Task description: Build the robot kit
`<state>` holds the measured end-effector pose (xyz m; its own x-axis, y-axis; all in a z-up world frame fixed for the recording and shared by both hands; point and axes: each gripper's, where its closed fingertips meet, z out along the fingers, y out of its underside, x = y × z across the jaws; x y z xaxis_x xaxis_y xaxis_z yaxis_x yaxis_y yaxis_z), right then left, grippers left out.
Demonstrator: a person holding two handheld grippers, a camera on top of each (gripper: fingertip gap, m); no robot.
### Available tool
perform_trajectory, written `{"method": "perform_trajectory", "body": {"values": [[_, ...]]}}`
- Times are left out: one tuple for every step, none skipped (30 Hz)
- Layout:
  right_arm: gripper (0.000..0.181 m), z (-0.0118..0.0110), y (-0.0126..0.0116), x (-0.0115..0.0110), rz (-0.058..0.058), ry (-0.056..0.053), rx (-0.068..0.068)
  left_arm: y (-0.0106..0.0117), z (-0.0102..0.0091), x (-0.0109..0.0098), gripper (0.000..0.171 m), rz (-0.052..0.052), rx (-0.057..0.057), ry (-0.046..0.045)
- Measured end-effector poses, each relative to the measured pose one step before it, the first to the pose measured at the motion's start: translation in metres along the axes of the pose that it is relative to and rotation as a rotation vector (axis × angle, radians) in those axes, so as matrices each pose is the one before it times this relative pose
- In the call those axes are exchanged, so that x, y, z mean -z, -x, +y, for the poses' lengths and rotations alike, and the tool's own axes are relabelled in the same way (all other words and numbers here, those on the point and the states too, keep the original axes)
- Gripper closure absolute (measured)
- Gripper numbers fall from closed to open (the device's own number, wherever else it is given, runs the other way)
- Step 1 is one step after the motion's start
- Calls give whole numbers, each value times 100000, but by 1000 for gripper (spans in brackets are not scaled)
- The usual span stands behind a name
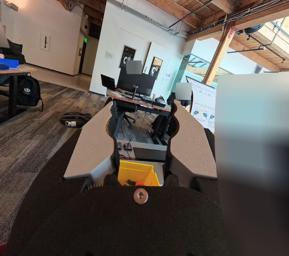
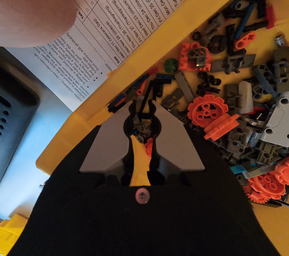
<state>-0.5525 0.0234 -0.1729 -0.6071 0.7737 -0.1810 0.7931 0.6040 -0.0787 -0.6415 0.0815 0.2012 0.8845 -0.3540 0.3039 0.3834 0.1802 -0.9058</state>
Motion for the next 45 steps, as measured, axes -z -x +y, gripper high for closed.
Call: {"method": "perform_trajectory", "body": {"values": [[167,46,-140,40,41,10,-34,7,32,-36,104,59,84,103],[168,24,-177,41,96,-170,98,-26,21,-27,104,100,32,120],[168,53,-210,44,-178,-89,-163,-33,42,-28,104,85,-53,149],[168,28,-320,73,123,-285,-851,-47,19,-20,104,59,-115,116],[170,18,-322,84,37,-463,-755,-45,4,5,104,69,-143,13],[172,58,-332,85,198,-357,-289,-38,-12,2,104,71,-119,-79],[172,70,-289,61,56,-325,-95,-20,-26,4,104,34,-49,-120],[172,57,-277,66,-81,-518,-500,0,-1,-2,104,12,22,-73],[173,51,-150,42,-821,-569,-693,10,0,-1,104,33,91,41],[173,71,-107,33,-1067,-439,-683,26,20,1,104,31,132,72],[175,45,-105,41,-1017,-614,-561,28,-3,1,104,-19,109,-14],[175,92,-124,51,-803,-307,-356,21,-18,0,104,-39,36,-71],[174,137,-318,76,483,19,-149,-9,-7,2,104,-2,-41,-64],[175,62,-222,85,144,-413,-283,-18,-6,12,104,46,-59,-47],[175,73,-195,66,265,-296,172,-15,-3,4,104,37,-37,-33],[175,111,-26,56,-359,69,516,-14,-7,-7,104,28,-26,-16],[175,73,8,56,-175,33,616,-14,2,6,104,20,-21,0],[175,4,60,77,-136,-286,825,9,-4,-12,104,-29,-22,-44],[175,-4,112,71,-144,-191,749,3,-8,-4,104,-27,6,-56],[175,54,169,50,-388,315,613,2,20,-22,104,50,64,39],[175,131,196,21,-480,870,822,-10,34,-28,104,82,64,166],[175,152,208,25,-440,895,1160,-21,37,-24,104,41,-46,212],[175,109,415,29,-1575,581,1379,2,21,-7,104,-63,-144,149],[175,89,621,31,-2845,341,1652,4,-11,11,104,-113,-104,-18],[175,35,541,36,-2359,-57,1787,28,-35,15,104,-67,51,-212],[174,-95,351,31,-1567,-875,999,35,-51,29,104,-11,219,-292],[171,-127,386,-18,-2539,-957,-459,42,-41,19,104,12,290,-217],[164,65,401,-88,-3099,478,-1215,19,-17,7,104,32,251,-139],[157,252,197,-138,-1674,1886,-149,-22,-2,-13,104,137,136,-91],[154,284,84,-154,-465,2210,1469,-67,20,-40,104,222,-46,95],[154,179,116,-141,-374,1544,2460,-55,76,-42,104,153,-227,414],[155,39,22,-152,266,798,2448,-32,91,-39,103,97,-263,538],[156,14,13,-143,166,766,1957,-11,44,-11,103,112,-83,312],[158,32,181,-157,-750,867,1788,31,-22,39,103,110,198,-70],[159,95,148,-182,-371,1247,1802,62,-84,83,103,91,367,-418],[161,91,98,-131,-52,1282,1688,85,-124,118,103,-3,390,-566],[162,-134,73,-47,205,-140,1061,122,-128,124,104,-112,378,-591],[164,-41,66,-10,273,424,786,105,-129,129,104,-79,381,-605],[169,-60,8,20,538,270,440,67,-116,103,104,27,388,-546],[171,-153,-124,53,1295,-337,448,33,-95,91,104,125,317,-431],[171,-174,-203,46,1557,-623,253,-10,-67,69,104,134,120,-286],[172,-189,-455,56,2883,-664,343,-28,-38,51,104,55,-88,-177],[172,-294,-392,37,2400,-1421,641,-44,-22,13,104,12,-201,-93],[173,-265,-628,16,3610,-1260,225,-40,4,-5,104,56,-182,50],[175,-182,-798,-10,4149,-722,-894,-30,43,-27,104,76,-109,209]]}}
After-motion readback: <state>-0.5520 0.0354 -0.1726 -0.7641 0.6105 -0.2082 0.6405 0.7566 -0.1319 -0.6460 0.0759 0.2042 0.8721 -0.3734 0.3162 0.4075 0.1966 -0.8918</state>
